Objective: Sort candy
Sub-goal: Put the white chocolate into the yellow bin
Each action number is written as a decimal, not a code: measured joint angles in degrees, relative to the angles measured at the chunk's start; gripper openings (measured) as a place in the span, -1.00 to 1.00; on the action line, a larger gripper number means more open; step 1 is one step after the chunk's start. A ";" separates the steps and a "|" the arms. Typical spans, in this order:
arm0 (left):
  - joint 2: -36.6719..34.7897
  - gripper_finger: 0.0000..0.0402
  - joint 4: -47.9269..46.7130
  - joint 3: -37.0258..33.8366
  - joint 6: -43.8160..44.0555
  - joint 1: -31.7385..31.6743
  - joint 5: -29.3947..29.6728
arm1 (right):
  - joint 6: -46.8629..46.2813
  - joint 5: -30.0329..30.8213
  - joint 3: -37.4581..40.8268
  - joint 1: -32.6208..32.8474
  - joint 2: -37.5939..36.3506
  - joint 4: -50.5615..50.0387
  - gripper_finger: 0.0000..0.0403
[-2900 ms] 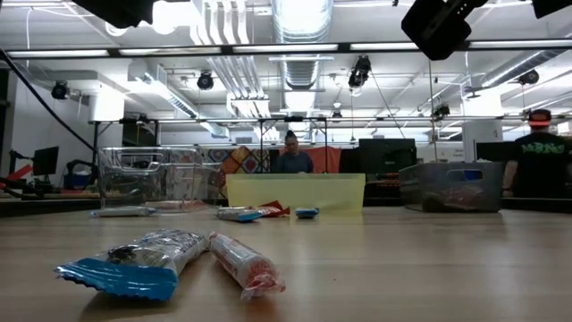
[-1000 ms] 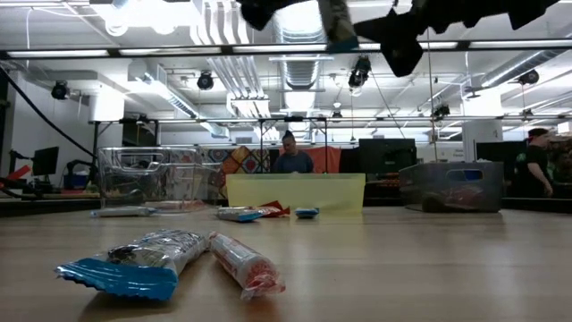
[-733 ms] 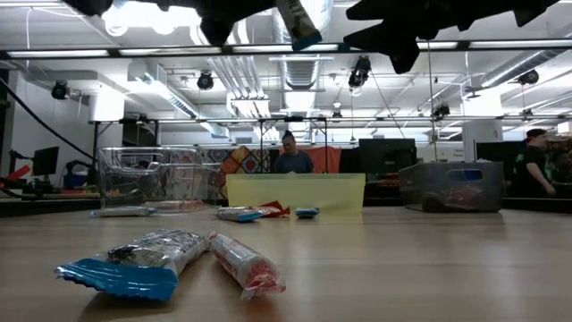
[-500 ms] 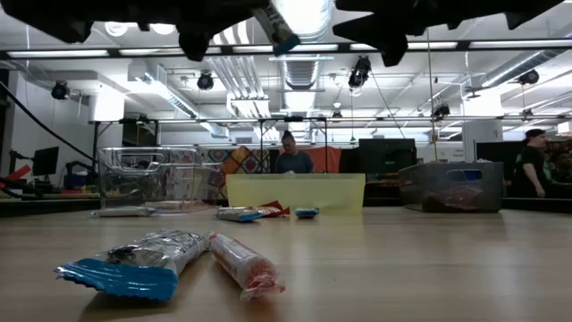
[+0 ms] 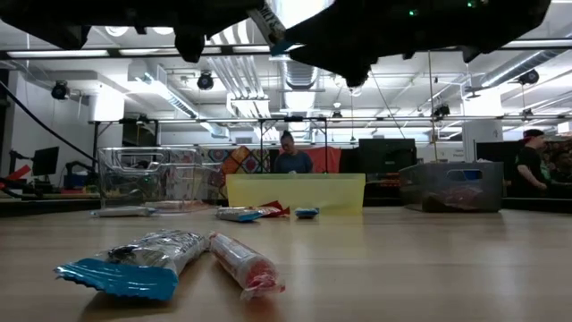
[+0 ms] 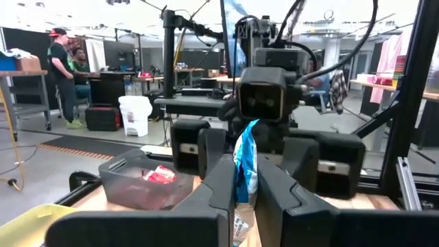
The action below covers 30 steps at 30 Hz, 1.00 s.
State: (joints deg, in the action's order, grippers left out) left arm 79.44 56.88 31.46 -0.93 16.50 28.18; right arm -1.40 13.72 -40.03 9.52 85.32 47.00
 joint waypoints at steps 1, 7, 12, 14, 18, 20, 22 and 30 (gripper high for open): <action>0.00 -0.95 -0.02 0.00 0.00 -0.04 0.00 | 0.04 -0.03 -0.67 -0.04 0.69 -0.08 0.03; 0.01 -0.95 -0.42 0.00 -0.02 -0.07 0.91 | 0.66 -0.16 -4.66 -0.20 4.20 0.04 0.00; 0.09 -0.95 -0.54 -0.04 -0.02 -0.10 1.16 | 0.97 -0.08 -6.06 -0.20 4.90 -0.11 -0.18; 0.09 -0.95 -0.82 -0.04 -0.02 -0.07 1.16 | 1.01 -0.07 -6.37 -0.20 4.90 -0.20 -0.32; 0.09 -0.95 -0.79 -0.04 -0.02 -0.07 1.18 | 1.23 0.02 -6.83 -0.24 4.90 -0.59 -0.69; 0.09 -0.95 -0.92 -0.04 -0.02 -0.07 1.20 | 1.77 0.01 -7.18 -0.19 4.90 -1.66 -0.86; 0.09 -0.94 -0.96 -0.10 -0.04 -0.05 1.23 | 2.08 0.01 -7.65 -0.18 4.87 -3.00 -0.88; 0.09 -0.94 -0.90 -0.11 -0.04 -0.07 1.36 | 2.05 -0.01 -8.16 -0.20 4.81 -3.80 -0.88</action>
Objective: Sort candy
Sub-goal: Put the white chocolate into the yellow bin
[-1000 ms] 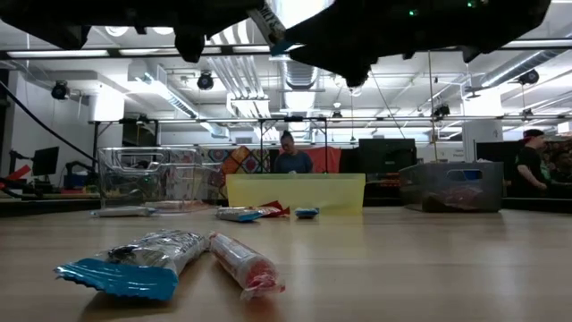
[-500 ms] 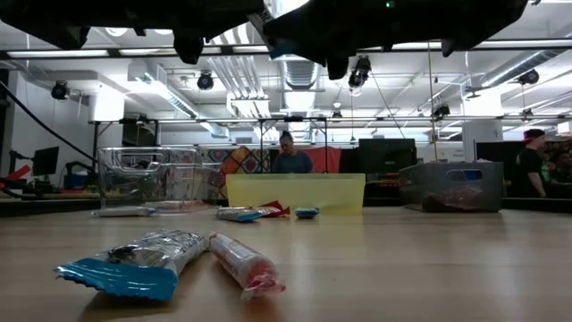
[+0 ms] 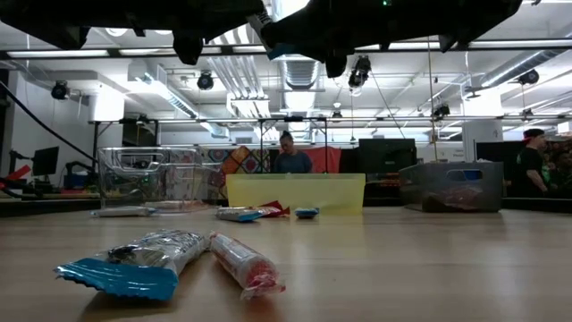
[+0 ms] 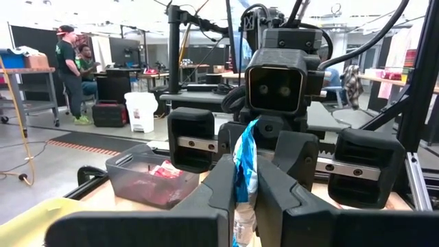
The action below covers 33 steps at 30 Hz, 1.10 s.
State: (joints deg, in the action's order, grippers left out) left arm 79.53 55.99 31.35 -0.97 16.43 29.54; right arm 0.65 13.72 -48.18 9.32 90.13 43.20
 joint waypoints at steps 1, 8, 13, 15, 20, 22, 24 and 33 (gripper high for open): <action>0.00 -0.94 0.02 0.00 0.02 0.00 0.00 | 0.02 0.00 0.00 0.00 -0.01 0.00 -0.88; 0.00 -0.74 0.02 0.00 0.22 -0.03 -0.04 | 0.41 -0.22 -0.09 -0.24 -1.20 -2.13 -0.88; -0.20 -0.48 -0.50 0.00 -1.15 -0.04 0.00 | -0.83 -0.44 -0.52 -2.02 -4.83 -10.44 -0.88; -0.74 -0.39 -1.01 0.00 -2.19 -0.07 0.13 | -1.37 -0.43 -1.92 -3.22 -6.35 -16.44 -0.89; -2.65 -0.27 -5.09 0.00 -2.96 -0.04 0.59 | -1.03 -0.28 -9.25 -6.92 -8.19 -37.22 -0.89; -4.02 -0.25 -8.37 0.02 -2.47 -0.02 0.63 | 0.19 -0.15 -12.95 -8.83 -8.15 -45.67 -0.89; -5.61 -0.25 -11.64 0.02 -1.06 -0.02 0.95 | 1.55 -0.09 -16.54 -10.94 -7.81 -52.48 -0.89; -13.34 -0.25 -30.14 0.02 6.70 0.04 1.01 | 10.93 -5.62 -24.48 -23.67 -5.44 -69.00 -0.89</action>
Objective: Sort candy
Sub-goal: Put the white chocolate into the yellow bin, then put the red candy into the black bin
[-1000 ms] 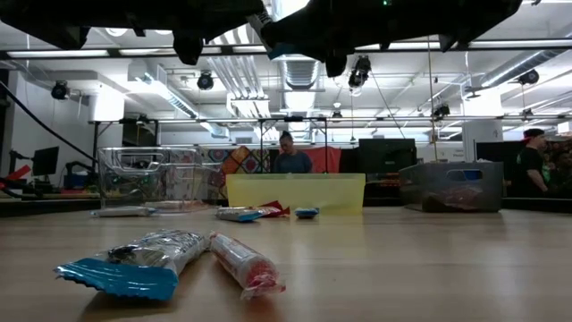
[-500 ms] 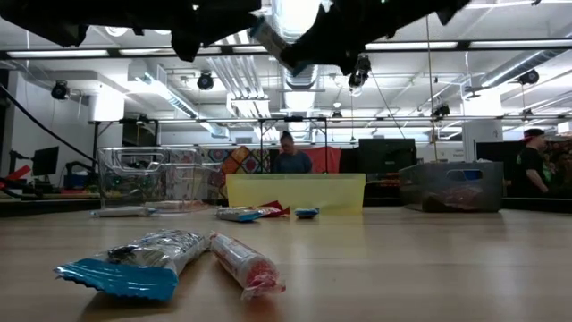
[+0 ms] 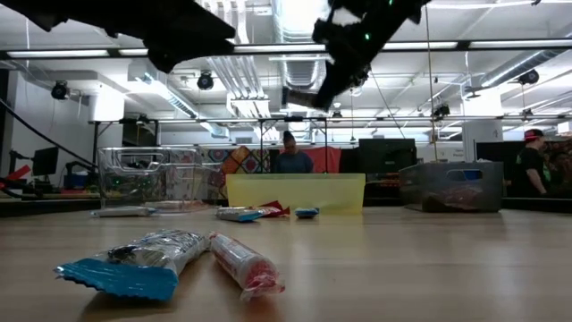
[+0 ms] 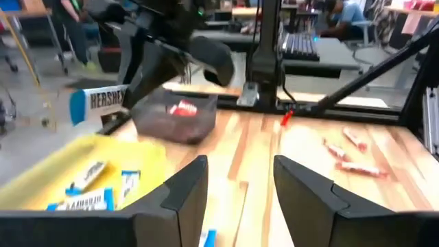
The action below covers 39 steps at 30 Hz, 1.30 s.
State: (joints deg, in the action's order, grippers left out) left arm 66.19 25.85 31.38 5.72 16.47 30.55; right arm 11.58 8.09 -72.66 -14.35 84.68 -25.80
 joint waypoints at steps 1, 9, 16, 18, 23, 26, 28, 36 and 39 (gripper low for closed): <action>-0.93 -0.25 -1.91 0.00 0.82 0.00 -0.02 | 0.53 -2.56 -0.25 -1.76 0.48 -1.10 -0.89; -6.34 -0.25 -12.13 0.00 3.38 0.11 -0.02 | 1.43 -14.40 -0.51 -12.76 6.90 -1.50 -0.89; -6.94 -0.25 -13.96 0.00 2.90 0.11 -0.04 | 9.11 -14.71 -0.99 -15.10 14.20 -1.87 -0.89; -6.77 -0.25 -13.82 0.00 2.83 0.11 -0.04 | 9.24 -14.13 -1.17 -15.24 15.75 -2.02 -0.88; -6.60 -0.25 -13.97 0.00 2.77 0.11 -0.04 | 6.34 -14.33 -2.20 -15.43 17.06 -2.51 -0.67; -6.60 -0.25 -13.95 0.00 2.76 0.09 -0.04 | 5.52 -14.29 -2.40 -15.54 17.61 -2.66 -0.45; -6.60 -0.25 -13.95 0.00 2.75 0.09 -0.04 | 4.58 -14.10 -2.66 -15.69 17.77 -2.77 -0.32; -6.49 -0.25 -13.95 0.00 2.85 0.09 -0.07 | 0.57 -14.08 -5.14 -15.80 15.30 -4.37 0.01; -6.49 -0.25 -13.95 0.00 2.91 0.10 -0.07 | -1.43 -14.44 -5.77 -14.84 12.74 -5.09 0.02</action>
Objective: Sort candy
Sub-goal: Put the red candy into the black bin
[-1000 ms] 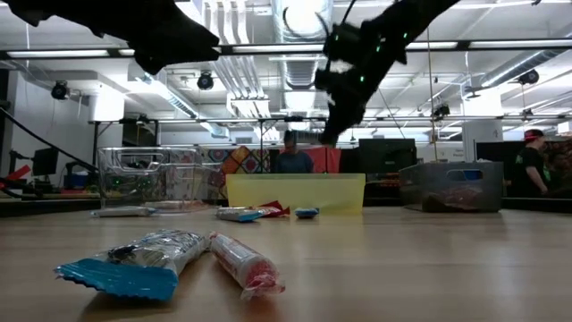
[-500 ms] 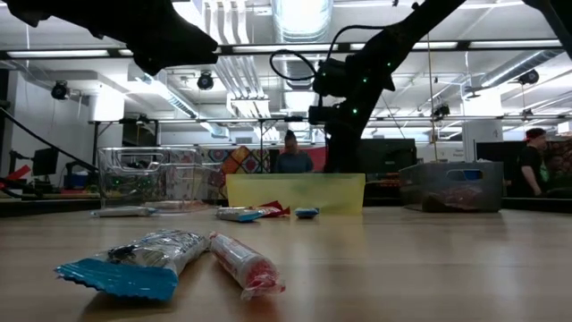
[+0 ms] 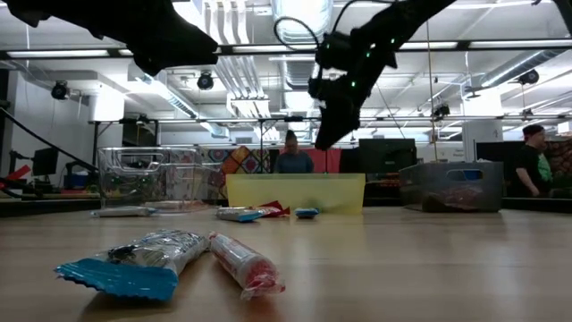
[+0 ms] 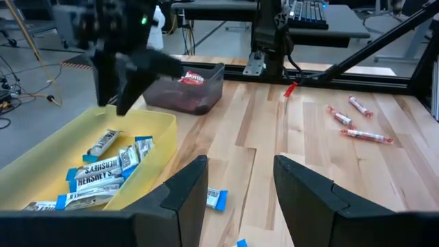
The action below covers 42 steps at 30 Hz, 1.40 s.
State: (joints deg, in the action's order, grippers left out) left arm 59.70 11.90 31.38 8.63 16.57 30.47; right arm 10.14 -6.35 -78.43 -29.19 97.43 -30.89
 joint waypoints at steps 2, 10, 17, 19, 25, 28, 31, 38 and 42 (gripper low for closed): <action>0.00 -0.25 0.02 0.00 0.32 -0.01 0.00 | -1.04 -0.15 0.04 1.20 -1.87 -0.90 0.02; 0.00 -0.25 0.02 0.00 1.79 -0.01 -0.01 | -8.20 -0.22 0.28 8.70 -9.52 -5.33 -0.05; 0.00 -0.25 -0.01 0.00 4.02 -0.01 -0.47 | -11.94 -0.15 1.15 17.53 -13.85 -9.61 -0.09; 0.00 -0.25 -0.02 0.00 4.25 -0.01 -1.65 | -13.41 -0.13 1.68 19.96 -14.74 -11.10 -0.09; 0.00 -0.25 -0.02 0.00 4.56 -0.01 -10.47 | -15.83 -0.13 3.17 26.73 -16.44 -14.12 -0.09; 0.02 -0.25 0.00 0.00 4.00 0.01 -18.77 | -16.33 -0.15 3.64 29.64 -16.46 -15.77 -0.09; 0.15 -0.25 0.03 0.00 4.04 0.10 -26.00 | -17.17 -0.13 3.85 31.97 -16.43 -15.89 -0.09; 4.00 -0.25 0.02 0.00 9.40 3.04 -33.83 | -19.23 -0.11 4.02 36.46 -16.41 -15.84 -0.09; 8.01 -0.25 -0.14 0.20 16.98 6.72 -34.65 | -20.50 0.28 4.09 38.38 -16.39 -15.83 -0.09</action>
State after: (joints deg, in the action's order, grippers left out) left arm 67.71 11.77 31.58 25.61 23.28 -4.18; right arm -10.36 -6.07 -74.35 9.18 81.03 -46.72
